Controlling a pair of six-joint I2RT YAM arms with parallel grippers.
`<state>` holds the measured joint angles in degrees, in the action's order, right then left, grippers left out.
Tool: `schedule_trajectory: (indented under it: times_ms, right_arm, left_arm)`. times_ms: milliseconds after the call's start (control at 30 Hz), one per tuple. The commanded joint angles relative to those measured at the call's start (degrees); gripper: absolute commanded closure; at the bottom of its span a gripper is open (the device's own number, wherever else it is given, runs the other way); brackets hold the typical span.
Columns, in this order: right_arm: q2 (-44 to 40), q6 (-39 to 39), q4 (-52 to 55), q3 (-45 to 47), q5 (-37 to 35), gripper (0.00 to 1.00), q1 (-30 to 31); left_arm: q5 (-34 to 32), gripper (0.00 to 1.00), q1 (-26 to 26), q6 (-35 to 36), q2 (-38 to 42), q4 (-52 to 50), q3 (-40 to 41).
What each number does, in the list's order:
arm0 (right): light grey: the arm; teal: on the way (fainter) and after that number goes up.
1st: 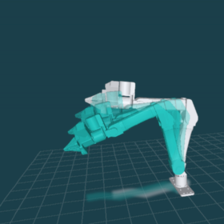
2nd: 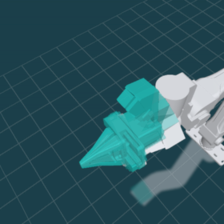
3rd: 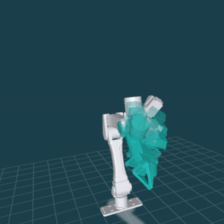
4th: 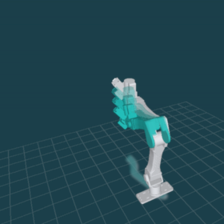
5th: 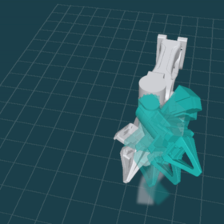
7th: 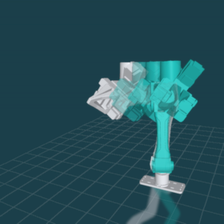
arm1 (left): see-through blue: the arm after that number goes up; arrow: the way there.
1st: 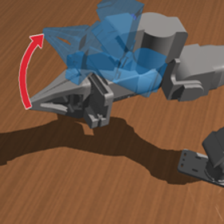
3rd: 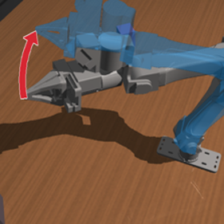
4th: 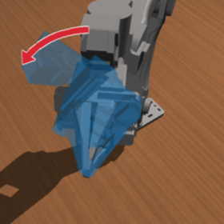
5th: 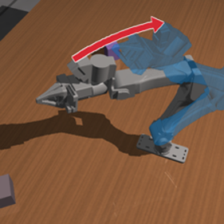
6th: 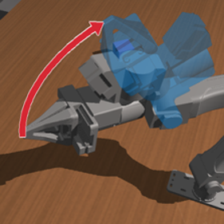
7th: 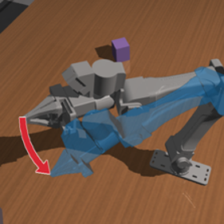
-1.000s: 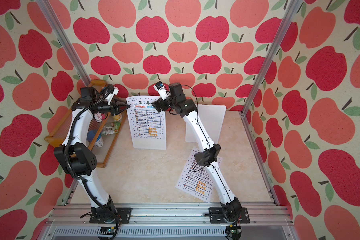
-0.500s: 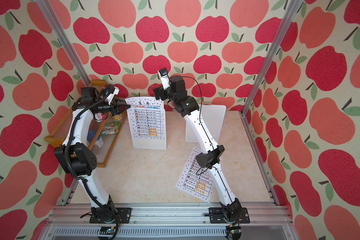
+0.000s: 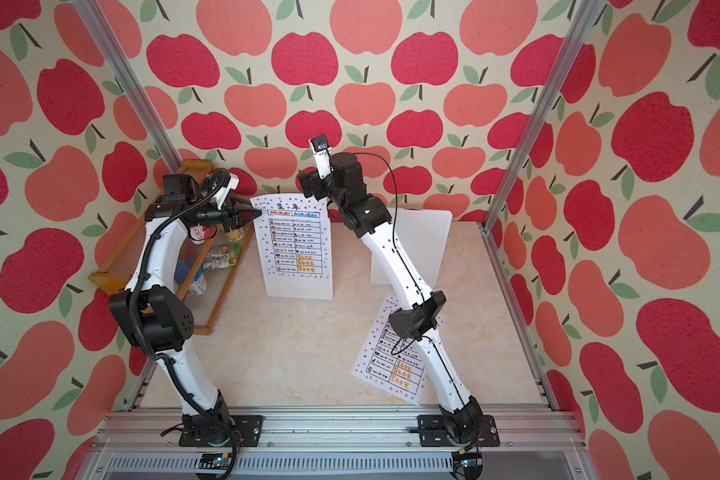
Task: Insert the menus into the narrow rack
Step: Insert the menu into the narrow rack.
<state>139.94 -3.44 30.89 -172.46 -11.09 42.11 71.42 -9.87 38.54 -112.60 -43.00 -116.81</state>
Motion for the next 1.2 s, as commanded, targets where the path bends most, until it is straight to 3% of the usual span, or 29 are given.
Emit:
schedule_trajectory:
  times_ms: [0,1167]
  right_arm:
    - [0.78,-1.0,-0.29,0.73,-1.65,0.01,0.0]
    - [3.63,0.61,10.03,-1.87,2.57,0.01,0.11]
  left_arm:
    - [2.14,0.61,-0.47,2.07,0.16,0.38,0.1]
    - [3.11,0.61,-1.26,3.76,-2.54,-1.72,-1.51]
